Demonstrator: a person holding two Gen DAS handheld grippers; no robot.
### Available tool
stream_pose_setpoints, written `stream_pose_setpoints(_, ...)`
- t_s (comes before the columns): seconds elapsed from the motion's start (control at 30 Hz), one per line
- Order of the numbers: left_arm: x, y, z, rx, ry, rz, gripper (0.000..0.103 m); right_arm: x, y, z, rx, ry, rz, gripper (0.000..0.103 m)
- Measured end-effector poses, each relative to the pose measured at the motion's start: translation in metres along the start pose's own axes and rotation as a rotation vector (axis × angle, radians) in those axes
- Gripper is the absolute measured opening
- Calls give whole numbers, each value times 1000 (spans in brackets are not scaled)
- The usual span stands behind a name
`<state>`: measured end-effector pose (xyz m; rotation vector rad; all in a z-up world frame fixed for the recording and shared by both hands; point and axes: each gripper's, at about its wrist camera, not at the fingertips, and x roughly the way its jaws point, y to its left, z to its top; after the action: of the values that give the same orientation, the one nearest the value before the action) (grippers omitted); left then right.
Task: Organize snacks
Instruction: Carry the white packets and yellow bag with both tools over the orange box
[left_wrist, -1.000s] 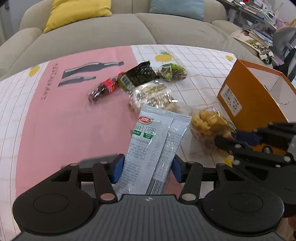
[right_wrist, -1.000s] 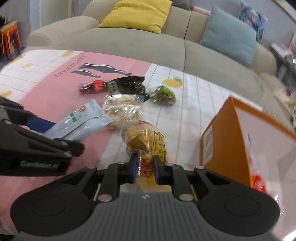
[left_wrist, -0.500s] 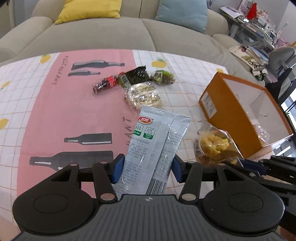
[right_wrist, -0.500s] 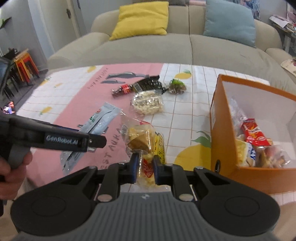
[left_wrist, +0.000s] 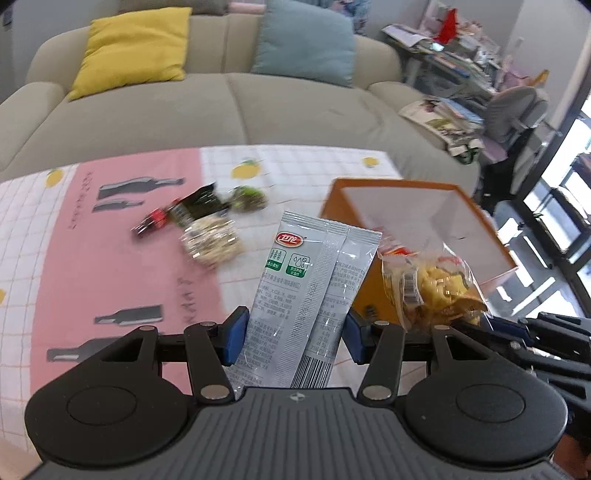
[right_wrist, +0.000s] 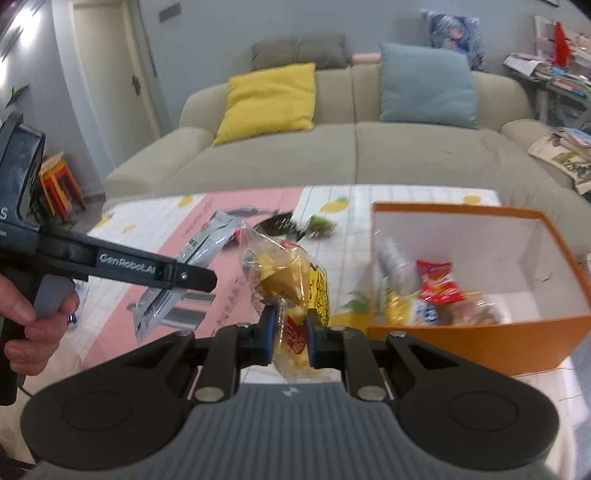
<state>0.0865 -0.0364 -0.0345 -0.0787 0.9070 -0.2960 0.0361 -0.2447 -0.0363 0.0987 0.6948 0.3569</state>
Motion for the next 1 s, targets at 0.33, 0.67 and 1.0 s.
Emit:
stream_pose_setpoints(0.33,15,-68,40,51,4,-131,61,-33,-79,35,75,-83,-106,14)
stream_pose_setpoints(0.67,62,-139,80,90,5,-160,61,-34,-151,65,97,-60,-197,14)
stream_pose_setpoints(1.0,126,-182,100,115,83,-147,61,12,-206,67,132,108,-263,14)
